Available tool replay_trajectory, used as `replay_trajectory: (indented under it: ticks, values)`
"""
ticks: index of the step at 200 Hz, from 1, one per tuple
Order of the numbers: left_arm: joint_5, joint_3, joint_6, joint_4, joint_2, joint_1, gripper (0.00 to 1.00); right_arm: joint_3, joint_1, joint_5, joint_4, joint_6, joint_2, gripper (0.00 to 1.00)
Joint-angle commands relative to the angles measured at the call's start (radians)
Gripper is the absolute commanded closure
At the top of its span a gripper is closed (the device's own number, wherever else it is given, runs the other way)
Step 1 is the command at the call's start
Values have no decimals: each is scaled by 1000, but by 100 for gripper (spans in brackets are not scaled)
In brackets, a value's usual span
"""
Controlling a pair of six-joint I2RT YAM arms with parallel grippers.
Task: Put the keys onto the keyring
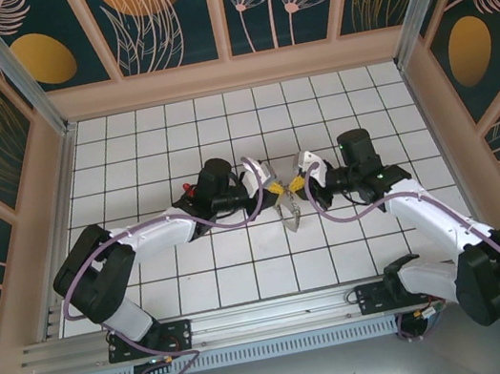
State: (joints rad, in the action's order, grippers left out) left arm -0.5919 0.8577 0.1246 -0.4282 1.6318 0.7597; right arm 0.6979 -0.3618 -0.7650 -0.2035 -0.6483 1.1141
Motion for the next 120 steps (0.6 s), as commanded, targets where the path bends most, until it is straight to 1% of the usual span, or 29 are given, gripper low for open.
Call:
replay_trajectory:
  ticks: [1, 25, 52, 84, 102, 120]
  values:
    - [-3, 16, -25, -78, -3, 3, 100, -3, -4, -52, -46, -32, -6, 100]
    - [-12, 16, -37, -89, 2, 3, 100, -3, -4, -45, -46, -37, -1, 100]
    - [-35, 18, -18, -76, 7, 4, 100, -5, -6, -67, 8, -9, -2, 100]
    - [-59, 26, 3, -55, 7, 4, 100, -9, -6, -48, 70, 30, -4, 100]
    - [-60, 27, 10, -52, 5, 4, 100, -9, -7, -31, 75, 35, -1, 100]
    - [-60, 31, 10, -56, 6, 3, 100, -8, -9, -42, 68, 28, 4, 100]
